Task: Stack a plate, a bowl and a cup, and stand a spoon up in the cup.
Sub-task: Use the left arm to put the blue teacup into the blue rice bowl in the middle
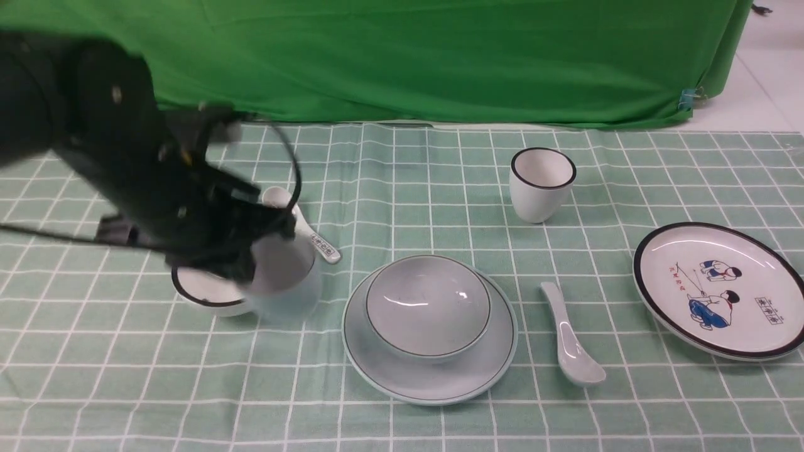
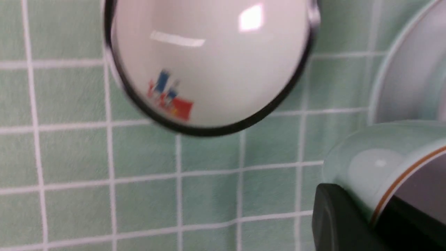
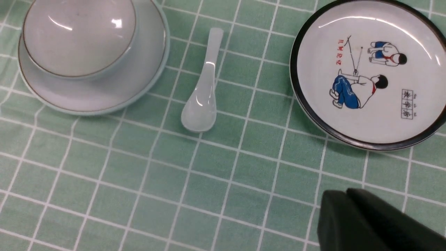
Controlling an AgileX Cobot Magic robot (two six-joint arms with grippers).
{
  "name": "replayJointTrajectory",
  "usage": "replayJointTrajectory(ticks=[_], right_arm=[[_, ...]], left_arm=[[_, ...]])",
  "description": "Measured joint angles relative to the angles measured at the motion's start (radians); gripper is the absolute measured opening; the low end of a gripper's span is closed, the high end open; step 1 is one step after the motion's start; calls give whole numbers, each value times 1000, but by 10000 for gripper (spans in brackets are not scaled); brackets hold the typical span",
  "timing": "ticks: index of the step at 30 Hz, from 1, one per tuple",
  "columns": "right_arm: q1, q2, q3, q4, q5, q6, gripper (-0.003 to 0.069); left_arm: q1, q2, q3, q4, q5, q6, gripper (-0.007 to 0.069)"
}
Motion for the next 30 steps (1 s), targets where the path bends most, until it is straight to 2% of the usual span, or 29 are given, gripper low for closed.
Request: replayJointTrajectory(ticks=[6, 7, 12, 17, 27, 30], right_arm=[[0, 0, 0, 0, 0, -1, 66], [0, 0, 0, 0, 0, -1, 68], [0, 0, 0, 0, 0, -2, 78], [0, 0, 0, 0, 0, -3, 97], [0, 0, 0, 0, -4, -3, 117], [0, 11, -1, 0, -5, 36, 123]], left_arm=[[-109, 82, -168, -11, -3, 2, 34], [-152, 160, -221, -16, 9, 2, 34], [-211, 346, -324, -27, 39, 1, 34], [-223, 464, -362, -23, 76, 1, 34], [-223, 474, -372, -5, 70, -3, 39], [-223, 474, -372, 6, 70, -6, 63]])
